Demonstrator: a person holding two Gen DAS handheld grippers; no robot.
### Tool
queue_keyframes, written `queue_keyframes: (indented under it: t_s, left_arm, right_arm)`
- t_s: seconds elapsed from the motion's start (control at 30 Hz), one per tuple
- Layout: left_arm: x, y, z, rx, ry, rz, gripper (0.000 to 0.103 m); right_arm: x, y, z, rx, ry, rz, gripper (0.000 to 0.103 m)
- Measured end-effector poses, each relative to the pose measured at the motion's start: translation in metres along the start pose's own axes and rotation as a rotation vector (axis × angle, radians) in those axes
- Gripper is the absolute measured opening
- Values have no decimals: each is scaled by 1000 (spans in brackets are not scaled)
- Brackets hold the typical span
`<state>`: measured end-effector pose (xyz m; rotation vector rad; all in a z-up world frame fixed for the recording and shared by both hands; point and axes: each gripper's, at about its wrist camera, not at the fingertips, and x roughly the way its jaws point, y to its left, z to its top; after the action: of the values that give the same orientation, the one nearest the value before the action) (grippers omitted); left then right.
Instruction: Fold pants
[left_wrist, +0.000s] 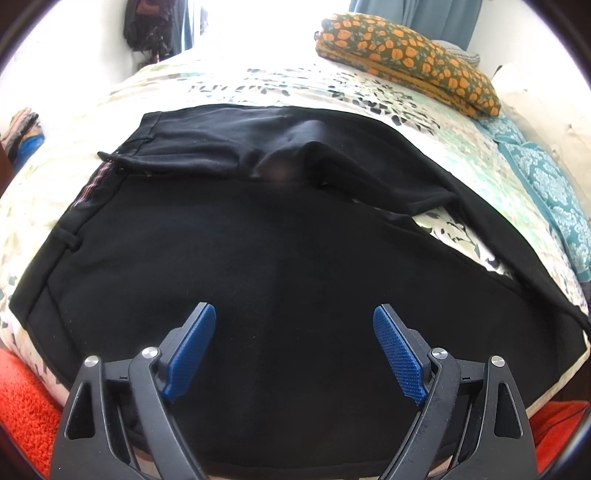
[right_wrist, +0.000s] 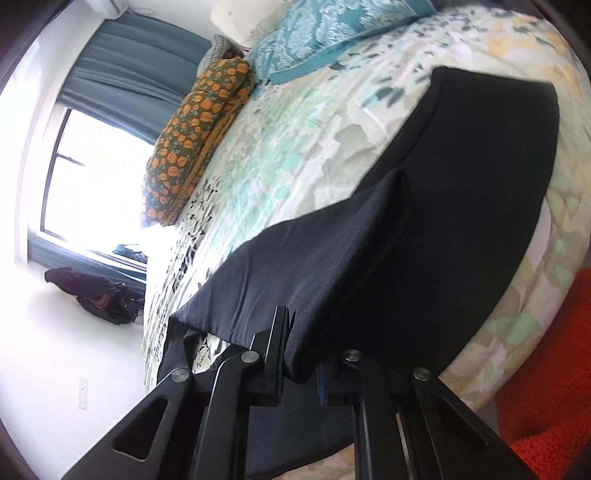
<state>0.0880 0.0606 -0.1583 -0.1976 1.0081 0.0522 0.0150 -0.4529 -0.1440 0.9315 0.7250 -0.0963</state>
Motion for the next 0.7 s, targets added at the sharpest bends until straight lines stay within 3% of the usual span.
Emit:
queue_keyframes:
  t_s: [0.17, 0.3, 0.5, 0.63, 0.67, 0.7]
  left_arm:
    - [14, -19, 64, -64, 77, -176, 89]
    - [56, -35, 125, -178, 188, -332, 89]
    - [117, -53, 175, -319, 277, -376, 89]
    - [138, -59, 187, -362, 275, -330, 86]
    - [140, -59, 188, -367, 272, -331, 79]
    - [143, -59, 188, -369, 267, -332, 64]
  right_arm:
    - [-46, 72, 25, -298, -96, 63, 13]
    - [-64, 102, 33, -401, -130, 95, 13]
    - [-82, 99, 31, -384, -125, 143, 13]
    - [-89, 85, 32, -358, -97, 160, 13]
    - [-89, 82, 32, -349, -90, 160, 13]
    - [-90, 77, 33, -335, -84, 163, 13]
